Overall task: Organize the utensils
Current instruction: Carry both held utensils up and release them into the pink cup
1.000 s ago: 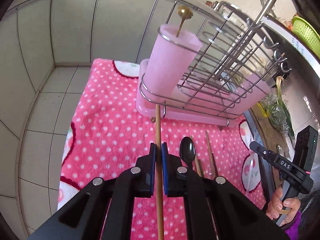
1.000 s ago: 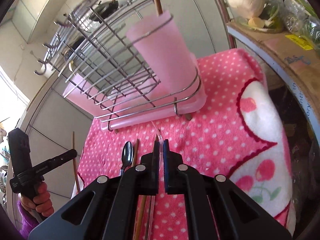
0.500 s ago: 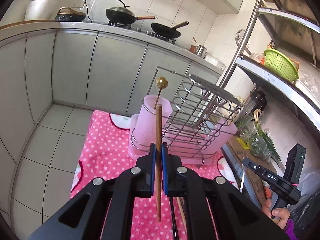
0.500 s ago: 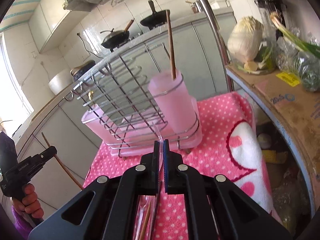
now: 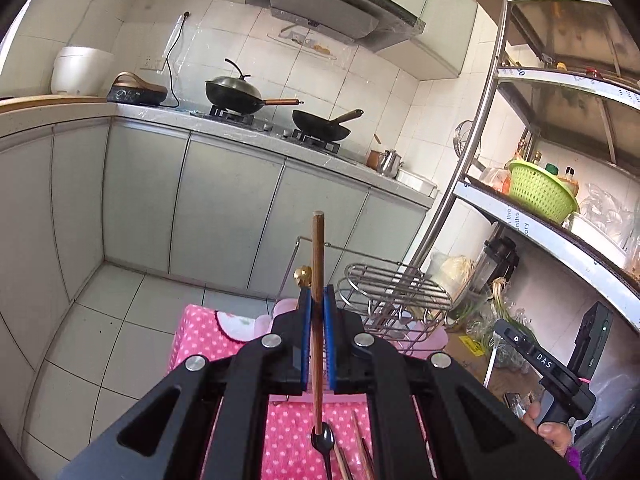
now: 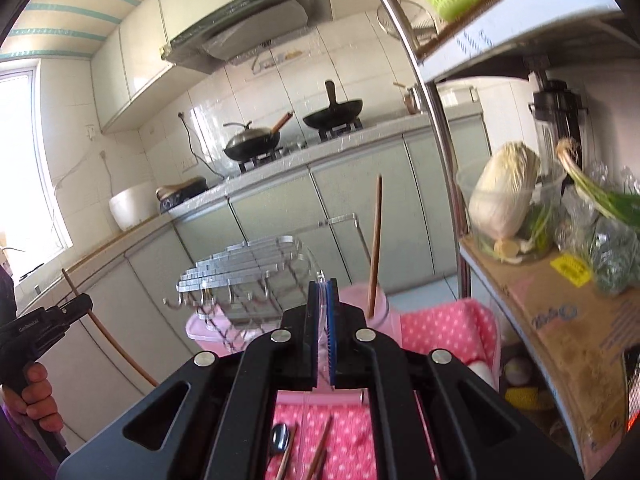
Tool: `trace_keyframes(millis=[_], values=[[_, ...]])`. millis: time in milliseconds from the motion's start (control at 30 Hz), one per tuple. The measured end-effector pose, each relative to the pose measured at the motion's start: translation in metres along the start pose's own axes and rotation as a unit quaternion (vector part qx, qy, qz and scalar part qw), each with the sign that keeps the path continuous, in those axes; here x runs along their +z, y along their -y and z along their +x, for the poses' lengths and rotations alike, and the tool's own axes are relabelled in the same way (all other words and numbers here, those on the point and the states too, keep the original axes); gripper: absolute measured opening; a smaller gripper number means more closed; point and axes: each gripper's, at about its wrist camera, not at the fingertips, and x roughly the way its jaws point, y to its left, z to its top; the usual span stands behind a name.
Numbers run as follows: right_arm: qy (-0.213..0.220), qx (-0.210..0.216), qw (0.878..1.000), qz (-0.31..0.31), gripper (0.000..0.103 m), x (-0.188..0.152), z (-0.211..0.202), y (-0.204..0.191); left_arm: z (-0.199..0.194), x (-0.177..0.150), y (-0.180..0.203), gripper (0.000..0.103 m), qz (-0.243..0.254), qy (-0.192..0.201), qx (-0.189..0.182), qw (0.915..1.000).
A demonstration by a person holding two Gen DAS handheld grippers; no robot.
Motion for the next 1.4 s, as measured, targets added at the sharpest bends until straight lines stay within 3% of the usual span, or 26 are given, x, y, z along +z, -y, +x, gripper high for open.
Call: trace_keyframes(millis=[267,500,900,1033,1400], values=[[0.073,-0.009,0.997,-0.028,0.004,0.046,0.004,-0.008,-0.007,0.046,0.009,0.005,0.003,0.034,-0.014,0.9993],[0.119,-0.036,0.99,-0.061,0.004,0.074,0.024,-0.012,0.001,0.087,0.018,0.005,0.02,0.068,0.001,0.9975],[0.155,-0.058,0.983,-0.083,0.004,0.077,0.066,0.004,0.067,0.101,0.008,0.005,0.021,0.047,0.022,0.9984],[0.151,-0.063,0.982,-0.09,0.004,0.065,0.077,0.008,0.086,0.09,0.003,0.005,0.019,0.023,0.027,0.9992],[0.061,-0.057,0.996,-0.037,0.004,0.019,0.079,0.024,0.119,0.057,-0.004,0.005,0.019,-0.048,0.03,0.9982]])
